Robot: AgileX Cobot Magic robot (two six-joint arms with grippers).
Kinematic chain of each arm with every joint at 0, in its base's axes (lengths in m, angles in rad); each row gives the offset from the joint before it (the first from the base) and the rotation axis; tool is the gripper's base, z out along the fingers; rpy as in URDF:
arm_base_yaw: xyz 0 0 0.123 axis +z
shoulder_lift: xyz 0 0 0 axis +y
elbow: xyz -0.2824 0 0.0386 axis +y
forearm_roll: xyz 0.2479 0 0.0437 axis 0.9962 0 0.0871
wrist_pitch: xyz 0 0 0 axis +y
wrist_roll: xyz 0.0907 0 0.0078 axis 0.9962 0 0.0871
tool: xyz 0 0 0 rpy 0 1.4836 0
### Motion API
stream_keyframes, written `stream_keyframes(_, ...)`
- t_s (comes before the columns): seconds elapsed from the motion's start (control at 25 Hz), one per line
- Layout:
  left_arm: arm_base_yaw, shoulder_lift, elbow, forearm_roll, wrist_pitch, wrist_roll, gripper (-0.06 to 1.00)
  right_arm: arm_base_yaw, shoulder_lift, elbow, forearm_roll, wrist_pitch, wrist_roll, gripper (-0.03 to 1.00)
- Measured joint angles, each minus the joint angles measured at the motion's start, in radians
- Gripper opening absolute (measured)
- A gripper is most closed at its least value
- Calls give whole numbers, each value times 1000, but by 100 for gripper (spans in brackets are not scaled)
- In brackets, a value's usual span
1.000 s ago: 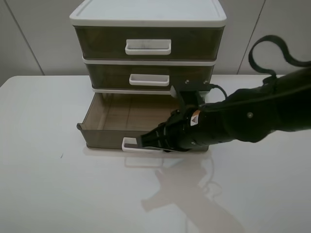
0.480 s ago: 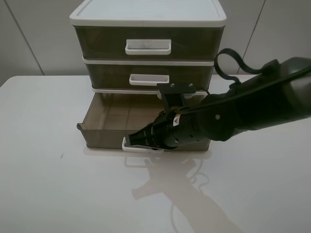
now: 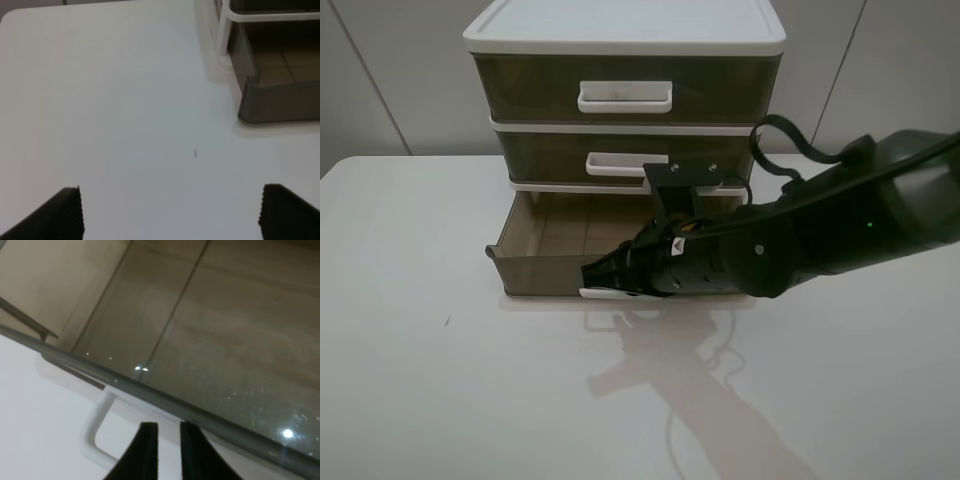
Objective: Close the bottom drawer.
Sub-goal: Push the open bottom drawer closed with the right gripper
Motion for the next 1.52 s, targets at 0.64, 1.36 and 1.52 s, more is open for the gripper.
stream_keyframes(0.64, 0, 0, 0, 0, 0, 0, 72, 0, 60, 2, 2, -208, 0, 2)
stream_keyframes(1.36, 0, 0, 0, 0, 0, 0, 72, 0, 159, 2, 79, -439, -81, 2)
stream_keyframes(1.52, 0, 0, 0, 0, 0, 0, 72, 0, 188, 2, 107, -499, -82, 2)
